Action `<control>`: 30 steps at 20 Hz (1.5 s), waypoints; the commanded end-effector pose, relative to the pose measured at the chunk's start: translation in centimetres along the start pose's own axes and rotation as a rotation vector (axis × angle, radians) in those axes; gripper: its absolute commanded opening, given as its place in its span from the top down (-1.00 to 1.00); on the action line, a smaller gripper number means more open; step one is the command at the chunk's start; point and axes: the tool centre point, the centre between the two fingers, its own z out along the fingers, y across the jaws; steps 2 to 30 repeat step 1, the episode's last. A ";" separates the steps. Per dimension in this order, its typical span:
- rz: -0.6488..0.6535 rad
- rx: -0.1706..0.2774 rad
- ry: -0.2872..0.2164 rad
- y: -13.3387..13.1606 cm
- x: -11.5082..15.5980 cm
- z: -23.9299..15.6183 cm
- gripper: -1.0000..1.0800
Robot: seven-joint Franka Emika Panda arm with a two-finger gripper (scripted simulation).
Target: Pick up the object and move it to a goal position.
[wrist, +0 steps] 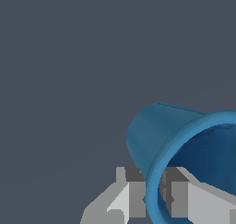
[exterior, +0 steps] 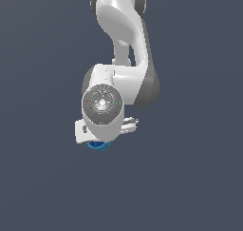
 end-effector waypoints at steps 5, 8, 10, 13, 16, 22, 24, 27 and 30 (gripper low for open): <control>0.000 -0.001 0.001 0.0 0.1 0.0 1.00; 0.000 -0.001 0.001 0.0 0.1 0.0 1.00; 0.000 -0.001 0.001 0.0 0.1 0.0 1.00; 0.000 -0.001 0.001 0.0 0.1 0.0 1.00; 0.000 -0.001 0.001 0.0 0.1 0.0 1.00; 0.000 -0.001 0.001 0.0 0.1 0.0 1.00; 0.000 -0.001 0.001 0.0 0.1 0.0 1.00; 0.000 -0.001 0.001 0.0 0.1 0.0 1.00; 0.000 -0.001 0.001 0.0 0.1 0.0 1.00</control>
